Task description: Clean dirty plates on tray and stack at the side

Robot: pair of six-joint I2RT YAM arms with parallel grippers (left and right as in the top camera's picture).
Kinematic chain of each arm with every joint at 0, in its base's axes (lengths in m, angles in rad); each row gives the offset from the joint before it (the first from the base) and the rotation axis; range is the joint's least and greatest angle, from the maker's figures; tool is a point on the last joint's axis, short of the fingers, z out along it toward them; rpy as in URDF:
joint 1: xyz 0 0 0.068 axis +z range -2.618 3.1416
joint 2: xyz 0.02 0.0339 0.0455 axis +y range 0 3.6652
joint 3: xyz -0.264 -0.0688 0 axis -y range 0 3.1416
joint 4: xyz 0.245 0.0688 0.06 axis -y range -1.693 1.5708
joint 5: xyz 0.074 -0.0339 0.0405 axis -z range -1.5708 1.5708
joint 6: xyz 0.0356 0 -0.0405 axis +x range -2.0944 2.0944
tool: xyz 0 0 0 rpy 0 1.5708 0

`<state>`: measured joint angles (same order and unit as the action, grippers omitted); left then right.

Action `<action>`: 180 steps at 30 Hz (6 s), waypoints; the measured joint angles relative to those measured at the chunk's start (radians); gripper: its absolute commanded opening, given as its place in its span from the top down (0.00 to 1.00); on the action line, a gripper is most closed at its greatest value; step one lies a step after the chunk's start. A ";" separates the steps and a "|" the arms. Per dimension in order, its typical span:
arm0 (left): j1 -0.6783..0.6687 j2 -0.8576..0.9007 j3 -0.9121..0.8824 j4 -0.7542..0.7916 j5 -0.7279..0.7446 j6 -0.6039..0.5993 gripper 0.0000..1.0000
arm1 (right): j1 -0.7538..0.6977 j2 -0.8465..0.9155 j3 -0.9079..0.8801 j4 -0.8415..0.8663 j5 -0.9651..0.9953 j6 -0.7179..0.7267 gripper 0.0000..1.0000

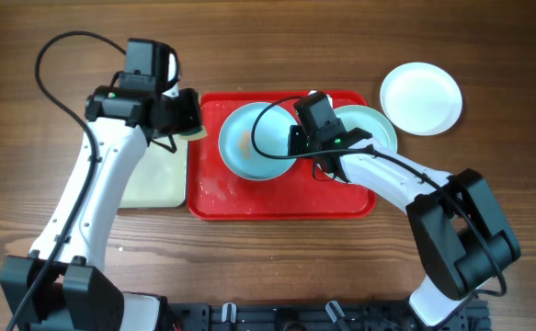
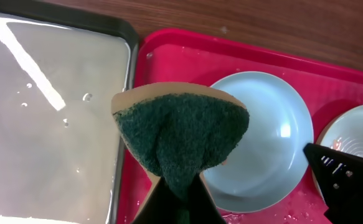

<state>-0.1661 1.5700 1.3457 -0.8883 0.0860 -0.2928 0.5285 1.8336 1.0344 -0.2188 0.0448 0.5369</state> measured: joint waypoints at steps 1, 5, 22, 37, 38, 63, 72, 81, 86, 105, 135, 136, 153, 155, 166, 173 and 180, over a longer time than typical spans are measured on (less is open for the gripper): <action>-0.012 0.003 0.000 0.005 -0.010 -0.005 0.96 | 0.000 0.000 0.000 -0.001 0.000 0.000 0.96; -0.043 0.042 0.000 0.031 -0.020 -0.017 0.96 | 0.000 0.000 0.000 -0.004 -0.003 0.000 0.96; -0.150 0.168 0.000 0.137 -0.029 -0.047 0.96 | 0.071 0.000 0.000 -0.012 -0.011 0.000 0.96; -0.201 0.168 -0.009 0.016 -0.187 -0.130 0.96 | 0.072 0.044 0.000 0.052 0.005 0.023 0.96; -0.201 0.168 -0.021 0.022 -0.192 -0.137 0.96 | 0.072 0.045 0.000 0.052 0.009 0.024 0.96; -0.230 0.173 -0.319 0.347 -0.176 -0.155 0.96 | 0.072 0.046 0.000 0.055 0.008 0.039 0.96; -0.230 0.225 -0.333 0.422 -0.186 -0.155 0.96 | 0.072 0.046 0.000 0.055 0.008 0.039 0.96; -0.220 0.231 -0.322 0.407 -0.150 -0.155 0.96 | 0.065 0.046 0.000 0.056 -0.026 0.033 0.96; -0.177 0.233 -0.320 0.404 -0.051 -0.155 0.96 | 0.063 0.047 0.000 0.060 -0.036 0.026 0.96; -0.141 0.260 -0.311 0.455 0.237 -0.179 0.96 | 0.061 0.048 0.000 0.060 -0.047 0.014 0.96; -0.154 0.290 -0.204 0.257 -0.087 -0.172 0.96 | 0.066 0.048 0.000 0.064 -0.097 0.007 0.96; -0.154 0.295 -0.203 0.259 -0.081 -0.172 0.96 | 0.066 0.048 0.000 0.064 -0.097 0.007 0.96; -0.154 0.329 -0.187 0.306 0.015 -0.172 0.96 | 0.066 0.050 0.000 0.063 -0.093 0.007 0.96; -0.163 0.336 -0.182 0.323 0.029 -0.172 0.96 | 0.065 0.050 0.000 0.063 -0.089 0.007 0.96; -0.241 0.358 -0.177 0.392 0.161 -0.172 0.96 | 0.065 0.051 0.000 0.063 -0.089 0.006 0.96; -0.243 0.352 -0.177 0.386 0.193 -0.172 0.96 | 0.065 0.052 0.000 0.063 -0.089 0.000 0.93; -0.176 0.175 -0.177 0.289 0.115 -0.172 0.95 | 0.068 0.055 0.000 0.064 -0.097 -0.009 0.76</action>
<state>-0.3424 1.7451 1.1687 -0.5995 0.2008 -0.4648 0.5961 1.8885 1.0344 -0.1551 -0.0525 0.5282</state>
